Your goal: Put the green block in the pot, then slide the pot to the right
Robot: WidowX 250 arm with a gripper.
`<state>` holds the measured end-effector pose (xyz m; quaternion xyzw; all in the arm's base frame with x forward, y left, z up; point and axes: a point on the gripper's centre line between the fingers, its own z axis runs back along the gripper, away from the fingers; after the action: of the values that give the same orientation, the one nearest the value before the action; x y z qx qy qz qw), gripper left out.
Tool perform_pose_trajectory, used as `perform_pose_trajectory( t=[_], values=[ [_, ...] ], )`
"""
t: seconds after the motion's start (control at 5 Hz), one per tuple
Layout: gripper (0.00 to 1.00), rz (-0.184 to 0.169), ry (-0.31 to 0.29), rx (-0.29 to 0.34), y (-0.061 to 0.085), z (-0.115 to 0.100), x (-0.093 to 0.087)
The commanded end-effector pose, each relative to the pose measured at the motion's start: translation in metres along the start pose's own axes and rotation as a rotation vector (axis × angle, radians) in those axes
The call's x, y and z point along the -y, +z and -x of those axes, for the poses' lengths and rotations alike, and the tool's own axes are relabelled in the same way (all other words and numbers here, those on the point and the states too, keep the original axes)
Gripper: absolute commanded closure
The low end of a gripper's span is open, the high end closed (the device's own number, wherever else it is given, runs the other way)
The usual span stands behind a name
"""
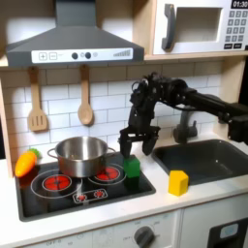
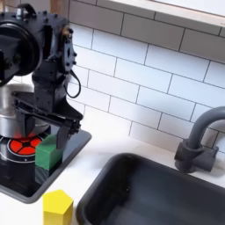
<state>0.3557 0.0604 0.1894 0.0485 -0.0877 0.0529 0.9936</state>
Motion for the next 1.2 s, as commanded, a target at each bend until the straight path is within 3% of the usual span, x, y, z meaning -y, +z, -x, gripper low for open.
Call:
perform_pose_trajectory(
  t=[0.0,1.0],
  values=[
    [0.0,0.006,-0.017,-0.034,-0.014,-0.006,0.004],
    [0.0,0.003,-0.023,-0.122,-0.047,-0.008,0.005]
  ],
)
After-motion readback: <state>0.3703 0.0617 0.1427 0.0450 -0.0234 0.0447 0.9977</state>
